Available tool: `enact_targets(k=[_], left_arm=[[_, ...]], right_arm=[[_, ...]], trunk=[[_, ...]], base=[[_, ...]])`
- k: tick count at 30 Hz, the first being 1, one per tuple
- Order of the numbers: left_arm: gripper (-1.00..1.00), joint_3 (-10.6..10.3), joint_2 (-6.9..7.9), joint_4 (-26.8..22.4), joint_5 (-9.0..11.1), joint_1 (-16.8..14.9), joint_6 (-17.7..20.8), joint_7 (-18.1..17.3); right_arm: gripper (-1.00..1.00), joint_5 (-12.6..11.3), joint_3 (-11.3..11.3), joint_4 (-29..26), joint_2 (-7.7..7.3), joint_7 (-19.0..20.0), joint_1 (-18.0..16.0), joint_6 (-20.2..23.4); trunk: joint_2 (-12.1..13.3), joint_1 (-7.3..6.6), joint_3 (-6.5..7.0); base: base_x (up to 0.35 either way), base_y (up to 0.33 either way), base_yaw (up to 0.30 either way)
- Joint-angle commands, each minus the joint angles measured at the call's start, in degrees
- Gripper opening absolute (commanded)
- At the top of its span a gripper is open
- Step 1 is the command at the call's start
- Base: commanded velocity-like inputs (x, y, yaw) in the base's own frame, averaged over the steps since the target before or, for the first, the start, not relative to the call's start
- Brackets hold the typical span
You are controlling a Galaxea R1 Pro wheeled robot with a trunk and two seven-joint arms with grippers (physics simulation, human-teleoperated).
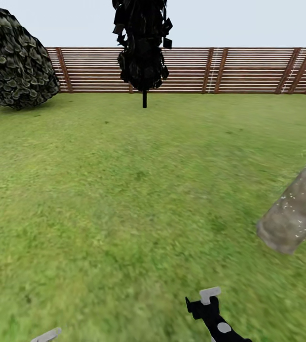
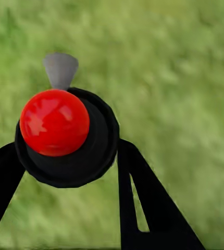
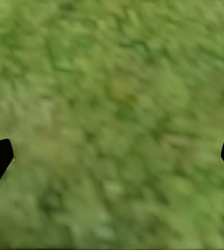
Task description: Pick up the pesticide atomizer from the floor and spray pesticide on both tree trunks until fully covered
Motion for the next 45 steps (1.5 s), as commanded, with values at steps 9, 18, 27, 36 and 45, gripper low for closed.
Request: enact_targets(k=[9,18,27,36,45], left_arm=[[-1.0,0.0,0.0,-0.02,-0.02,0.0,-0.16,0.09],[-1.0,0.0,0.0,-0.02,-0.02,0.0,-0.17,0.09],[-1.0,0.0,0.0,-0.02,0.0,0.0,-0.15,0.09],[-1.0,0.0,0.0,-0.02,-0.02,0.0,-0.06,0.18],[-1.0,0.0,0.0,-0.02,0.01,-0.02,0.0,0.18]], right_arm=[[1.0,0.0,0.0,0.0,0.0,0.0,0.0,0.0],[1.0,0.02,0.0,0.0,0.0,0.0,0.0,0.0],[1.0,0.03,0.0,0.0,0.0,0.0,0.0,0.02],[1.0,0.0,0.0,0.0,0.0,0.0,0.02,0.02],[1.0,0.06,0.0,0.0,0.0,0.0,0.03,0.02]], trunk=[[0.0,0.0,-0.37],[0.0,0.0,-0.57],[0.0,0.0,-0.57],[0.0,0.0,-0.57],[0.0,0.0,-0.57]], base=[[-0.17,0.291,0.275],[-0.172,0.29,0.276],[-0.124,0.204,0.278],[-0.002,0.004,0.279],[0.0,0.0,0.279]])
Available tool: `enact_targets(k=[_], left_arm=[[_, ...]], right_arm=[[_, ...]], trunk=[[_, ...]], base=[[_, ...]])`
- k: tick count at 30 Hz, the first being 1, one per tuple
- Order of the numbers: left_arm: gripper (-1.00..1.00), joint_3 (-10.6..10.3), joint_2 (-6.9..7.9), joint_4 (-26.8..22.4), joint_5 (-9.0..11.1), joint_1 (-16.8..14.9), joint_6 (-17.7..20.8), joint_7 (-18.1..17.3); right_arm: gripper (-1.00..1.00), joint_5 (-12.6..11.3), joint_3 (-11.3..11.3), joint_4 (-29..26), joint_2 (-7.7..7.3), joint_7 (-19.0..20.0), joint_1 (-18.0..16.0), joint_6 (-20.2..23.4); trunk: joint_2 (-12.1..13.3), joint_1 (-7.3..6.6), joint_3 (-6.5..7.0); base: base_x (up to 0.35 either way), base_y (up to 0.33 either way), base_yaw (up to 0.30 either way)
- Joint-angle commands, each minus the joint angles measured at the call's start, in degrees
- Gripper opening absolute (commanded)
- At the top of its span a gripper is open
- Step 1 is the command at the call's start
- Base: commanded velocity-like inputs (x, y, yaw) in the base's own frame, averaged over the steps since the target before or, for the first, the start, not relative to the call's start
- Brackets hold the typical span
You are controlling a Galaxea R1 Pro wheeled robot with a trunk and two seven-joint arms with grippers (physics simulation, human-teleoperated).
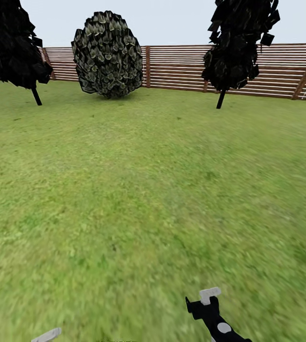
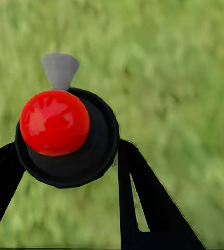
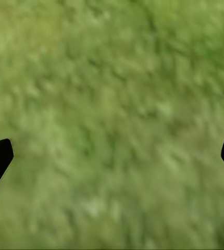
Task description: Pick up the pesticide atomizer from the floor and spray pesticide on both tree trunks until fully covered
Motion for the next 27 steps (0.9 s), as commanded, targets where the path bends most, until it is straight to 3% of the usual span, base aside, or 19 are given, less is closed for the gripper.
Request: enact_targets(k=[1,12,27], left_arm=[[-1.0,0.02,0.0,0.0,-0.03,0.01,0.04,0.04],[-1.0,0.04,0.0,0.0,-0.01,0.02,0.04,0.04],[-1.0,0.09,0.0,0.0,0.02,0.02,0.14,0.04]], right_arm=[[1.0,0.01,0.01,0.0,0.0,0.0,-0.02,-0.01],[1.0,0.09,0.01,0.0,0.0,0.0,0.01,0.01],[1.0,0.11,0.01,0.03,0.08,0.0,0.01,0.02]], trunk=[[0.0,0.0,0.0],[3.61,-1.98,1.62],[3.61,-1.98,2.31]], base=[[0.0,0.0,0.279],[0.0,0.0,0.279],[0.0,0.0,0.254]])
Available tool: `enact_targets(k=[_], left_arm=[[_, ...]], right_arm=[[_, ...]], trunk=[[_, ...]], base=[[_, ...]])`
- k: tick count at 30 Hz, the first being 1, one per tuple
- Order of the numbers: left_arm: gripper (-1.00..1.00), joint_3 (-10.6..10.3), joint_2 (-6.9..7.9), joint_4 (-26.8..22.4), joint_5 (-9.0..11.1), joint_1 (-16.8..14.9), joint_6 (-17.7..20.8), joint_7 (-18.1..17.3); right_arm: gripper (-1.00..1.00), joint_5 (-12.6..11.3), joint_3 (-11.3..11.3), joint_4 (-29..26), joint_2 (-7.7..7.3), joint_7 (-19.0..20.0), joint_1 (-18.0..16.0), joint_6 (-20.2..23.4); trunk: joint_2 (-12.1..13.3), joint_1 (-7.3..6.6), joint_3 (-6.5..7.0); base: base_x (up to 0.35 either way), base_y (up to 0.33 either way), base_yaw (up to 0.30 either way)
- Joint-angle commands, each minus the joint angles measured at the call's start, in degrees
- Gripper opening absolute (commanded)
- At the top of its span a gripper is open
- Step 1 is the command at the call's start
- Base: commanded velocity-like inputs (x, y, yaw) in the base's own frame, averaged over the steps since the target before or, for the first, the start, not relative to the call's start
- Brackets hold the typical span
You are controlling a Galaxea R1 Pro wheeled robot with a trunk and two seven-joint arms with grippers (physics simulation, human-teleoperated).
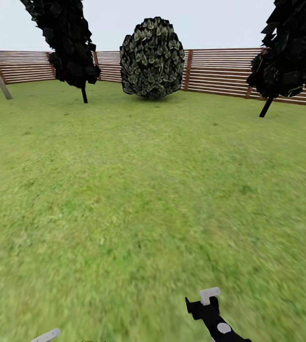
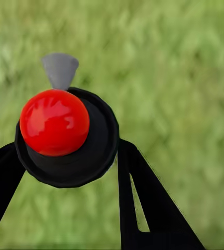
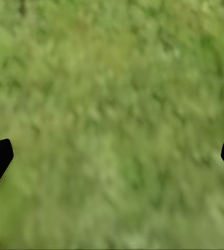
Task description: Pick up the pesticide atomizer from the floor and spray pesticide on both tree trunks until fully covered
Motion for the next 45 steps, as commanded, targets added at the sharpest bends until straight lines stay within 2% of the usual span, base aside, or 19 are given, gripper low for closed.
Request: enact_targets(k=[1,6,21,45], left_arm=[[-1.0,0.01,0.0,0.0,0.0,0.0,0.02,0.04],[-1.0,0.01,0.0,0.0,0.01,0.0,0.04,0.04],[-1.0,0.01,0.0,0.0,0.01,0.0,0.04,0.04],[-1.0,0.1,0.0,0.0,0.01,0.0,0.12,0.04]], right_arm=[[1.0,0.0,0.01,0.03,-0.01,0.0,-0.01,-0.01],[1.0,0.0,0.01,0.03,0.01,0.0,0.02,-0.01],[1.0,0.0,0.01,0.06,0.01,0.0,0.04,-0.01],[1.0,0.0,0.01,0.06,0.01,0.0,0.04,-0.03]], trunk=[[0.0,0.0,0.05],[0.0,0.0,0.19],[0.0,0.0,0.27],[0.0,0.0,1.67]], base=[[0.0,0.0,0.249],[0.0,0.081,0.265],[0.0,0.303,0.276],[0.0,0.306,0.226]])
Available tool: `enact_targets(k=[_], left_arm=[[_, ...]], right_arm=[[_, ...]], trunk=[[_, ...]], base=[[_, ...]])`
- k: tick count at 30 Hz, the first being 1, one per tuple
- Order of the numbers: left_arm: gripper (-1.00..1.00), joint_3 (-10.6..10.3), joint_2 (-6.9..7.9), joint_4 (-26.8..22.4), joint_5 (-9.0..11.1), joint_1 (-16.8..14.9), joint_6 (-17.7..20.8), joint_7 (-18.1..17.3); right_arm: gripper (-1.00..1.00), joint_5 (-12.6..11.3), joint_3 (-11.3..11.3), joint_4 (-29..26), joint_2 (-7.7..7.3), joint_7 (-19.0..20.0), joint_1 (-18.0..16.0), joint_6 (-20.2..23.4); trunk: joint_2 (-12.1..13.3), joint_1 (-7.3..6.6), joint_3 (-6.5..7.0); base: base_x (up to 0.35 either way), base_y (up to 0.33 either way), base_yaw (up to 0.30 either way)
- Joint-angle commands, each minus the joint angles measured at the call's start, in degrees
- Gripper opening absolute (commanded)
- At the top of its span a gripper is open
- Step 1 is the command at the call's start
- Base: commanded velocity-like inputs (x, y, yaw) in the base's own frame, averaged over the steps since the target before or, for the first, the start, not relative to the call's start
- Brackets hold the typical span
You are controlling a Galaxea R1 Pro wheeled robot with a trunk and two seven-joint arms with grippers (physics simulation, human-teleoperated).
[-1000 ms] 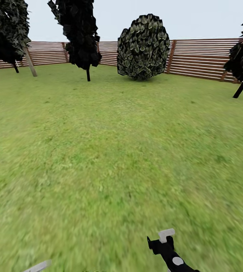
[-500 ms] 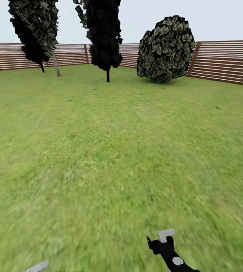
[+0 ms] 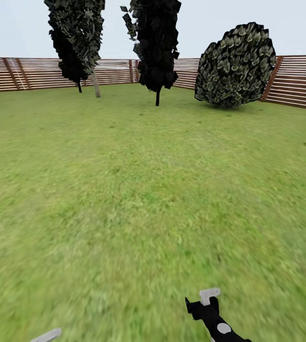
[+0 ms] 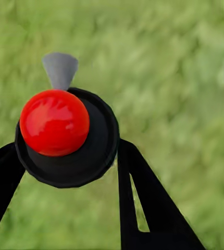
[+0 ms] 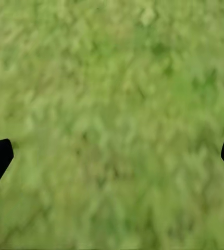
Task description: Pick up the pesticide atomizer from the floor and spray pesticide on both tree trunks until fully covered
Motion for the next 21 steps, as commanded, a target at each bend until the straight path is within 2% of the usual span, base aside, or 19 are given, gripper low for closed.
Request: enact_targets(k=[1,21], left_arm=[[-1.0,0.0,0.0,0.0,-0.01,0.0,0.0,0.04],[-1.0,0.0,0.02,0.0,-0.01,0.0,0.0,0.06]], right_arm=[[1.0,0.0,0.0,0.0,0.0,0.0,0.0,0.0],[1.0,0.0,0.0,0.0,0.0,0.0,0.0,0.02]], trunk=[[0.0,0.0,0.06],[0.0,0.0,1.25]], base=[[0.0,0.306,0.222],[0.0,0.306,0.222]])
